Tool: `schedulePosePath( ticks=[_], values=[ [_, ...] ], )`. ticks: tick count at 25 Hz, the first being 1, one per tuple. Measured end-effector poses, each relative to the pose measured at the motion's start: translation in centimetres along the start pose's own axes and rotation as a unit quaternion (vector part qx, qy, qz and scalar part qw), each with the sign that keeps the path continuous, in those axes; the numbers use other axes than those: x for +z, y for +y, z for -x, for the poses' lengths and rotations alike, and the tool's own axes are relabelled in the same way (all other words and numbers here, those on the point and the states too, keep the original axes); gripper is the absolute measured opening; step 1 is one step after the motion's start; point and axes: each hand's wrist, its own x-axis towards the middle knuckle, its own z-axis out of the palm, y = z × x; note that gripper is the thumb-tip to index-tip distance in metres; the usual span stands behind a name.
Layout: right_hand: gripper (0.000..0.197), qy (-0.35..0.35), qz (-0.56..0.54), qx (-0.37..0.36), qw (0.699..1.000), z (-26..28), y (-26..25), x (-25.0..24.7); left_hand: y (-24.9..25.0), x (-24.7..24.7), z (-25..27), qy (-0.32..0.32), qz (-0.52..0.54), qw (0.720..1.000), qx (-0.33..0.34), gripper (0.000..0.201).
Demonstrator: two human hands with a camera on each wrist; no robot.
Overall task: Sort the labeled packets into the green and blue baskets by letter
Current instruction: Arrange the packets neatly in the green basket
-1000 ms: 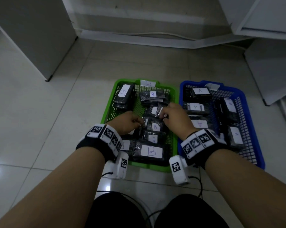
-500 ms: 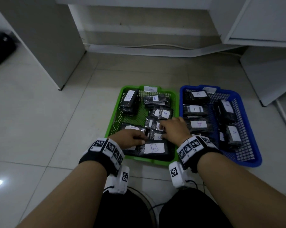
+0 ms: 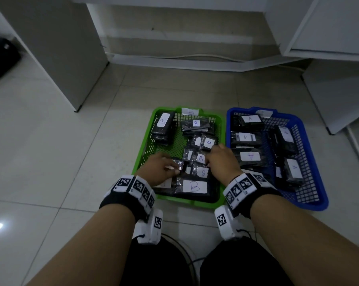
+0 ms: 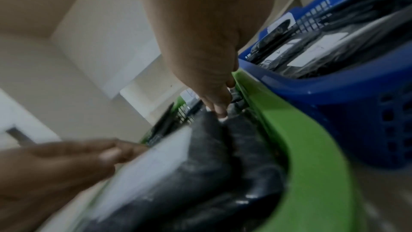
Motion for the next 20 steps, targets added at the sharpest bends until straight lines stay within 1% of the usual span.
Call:
schedulePosePath(
  ticks=[2,3,4,5,6,7,8,9,10,14,16,18,19,20],
  values=[
    [0.021,0.012,-0.11,0.007,0.994,1.0,-0.1,-1.4,-0.9,-0.3,0.3,0.124,-0.014,0.99,-0.064,0.037],
    [0.026,-0.005,-0.178,0.002,0.984,1.8,-0.3,-2.0,-1.4,-0.5,0.5,0.153,-0.023,0.983,-0.103,0.042],
    [0.034,-0.035,-0.226,-0.018,0.973,2.8,-0.5,-2.7,-1.6,-0.6,0.8,0.156,-0.021,0.976,-0.147,0.048],
    [0.048,-0.077,-0.221,-0.048,0.971,3.7,-0.7,-3.3,-1.9,-0.7,0.9,0.144,-0.004,0.971,-0.192,0.054],
    [0.068,-0.128,-0.174,-0.071,0.974,4.6,-0.8,-3.6,-2.1,-0.6,0.9,0.122,0.023,0.965,-0.23,0.058],
    [0.085,-0.169,-0.106,-0.088,0.976,5.3,-0.7,-3.5,-2.3,-0.3,0.7,0.1,0.047,0.961,-0.254,0.059],
    [0.096,-0.182,-0.042,-0.107,0.977,5.6,-0.6,-3.3,-2.5,0.1,0.6,0.086,0.06,0.959,-0.265,0.059],
    [0.099,-0.175,-0.008,-0.116,0.978,5.8,-0.3,-3.2,-2.6,0.5,0.4,0.084,0.067,0.958,-0.266,0.057],
    [0.099,-0.161,-0.004,-0.114,0.98,5.7,0.0,-3.0,-2.7,0.9,0.3,0.091,0.075,0.958,-0.263,0.056],
    [0.103,-0.13,-0.009,-0.096,0.987,4.7,0.5,-2.6,-3.1,0.8,-0.7,0.109,0.108,0.956,-0.251,0.055],
    [0.1,-0.116,-0.014,-0.088,0.989,4.4,0.6,-2.3,-3.5,0.3,-1.7,0.11,0.119,0.957,-0.239,0.055],
    [0.096,-0.096,-0.048,-0.077,0.991,4.2,1.0,-1.9,-3.6,-0.3,-2.5,0.11,0.129,0.96,-0.222,0.056],
    [0.099,-0.086,-0.074,-0.061,0.992,4.3,1.4,-1.8,-3.5,-0.4,-2.8,0.113,0.131,0.961,-0.216,0.056],
    [0.106,-0.079,-0.1,-0.039,0.991,4.5,1.9,-1.7,-3.3,-0.4,-2.9,0.118,0.127,0.961,-0.215,0.057]
  ],
)
